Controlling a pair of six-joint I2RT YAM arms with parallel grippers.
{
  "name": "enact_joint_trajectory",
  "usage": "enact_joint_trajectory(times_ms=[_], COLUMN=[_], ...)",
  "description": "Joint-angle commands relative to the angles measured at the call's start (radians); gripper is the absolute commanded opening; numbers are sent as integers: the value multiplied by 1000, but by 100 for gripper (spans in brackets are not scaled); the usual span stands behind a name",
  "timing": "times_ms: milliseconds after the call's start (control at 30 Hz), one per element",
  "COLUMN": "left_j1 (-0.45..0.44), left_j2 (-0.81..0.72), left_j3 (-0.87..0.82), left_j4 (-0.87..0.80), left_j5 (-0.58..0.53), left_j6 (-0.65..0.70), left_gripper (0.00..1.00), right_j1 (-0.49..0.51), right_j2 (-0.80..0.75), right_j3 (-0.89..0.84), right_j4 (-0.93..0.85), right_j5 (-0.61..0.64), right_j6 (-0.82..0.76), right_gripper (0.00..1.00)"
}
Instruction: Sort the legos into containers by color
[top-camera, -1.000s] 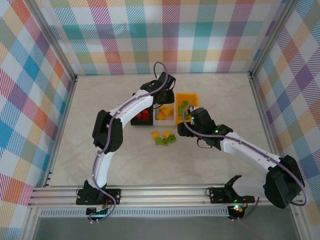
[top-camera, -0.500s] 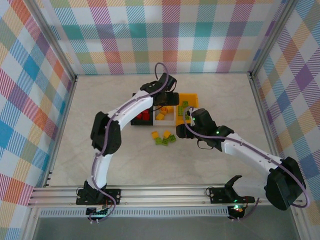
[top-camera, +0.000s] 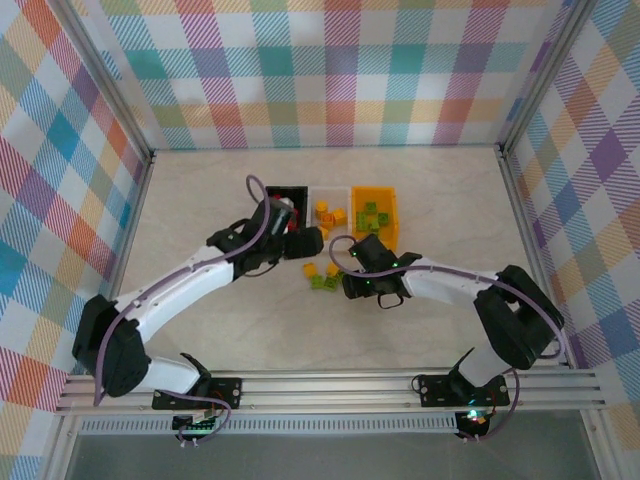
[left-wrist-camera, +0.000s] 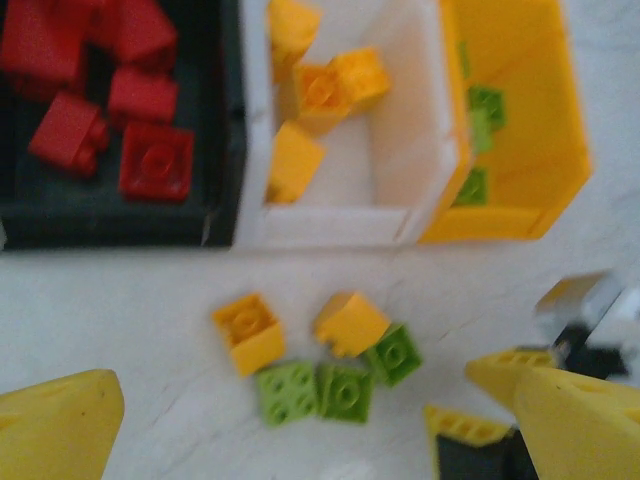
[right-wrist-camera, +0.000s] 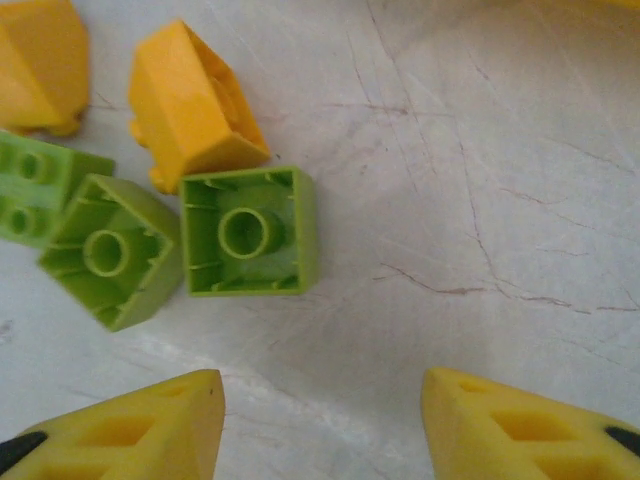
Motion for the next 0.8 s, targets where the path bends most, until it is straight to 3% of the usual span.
enact_joint_trajectory(times_ms=[0, 267, 600, 767], left_j1=[-12, -10, -1, 0], left_j2=[-103, -190, -219, -224], left_j3=[-72, -161, -200, -209], left_j4=[28, -7, -22, -19], left_j5=[-15, -45, -39, -39], left_j6=[-41, -62, -70, -73], left_gripper=[100, 100, 100, 100], right_j1=[31, 46, 47, 49], right_j2=[42, 129, 236, 208], right_j3=[48, 100, 171, 153], right_j4=[0, 43, 45, 46], right_j5=[55, 83, 142, 138], right_j6=[-26, -36, -65, -63], right_gripper=[61, 61, 52, 41])
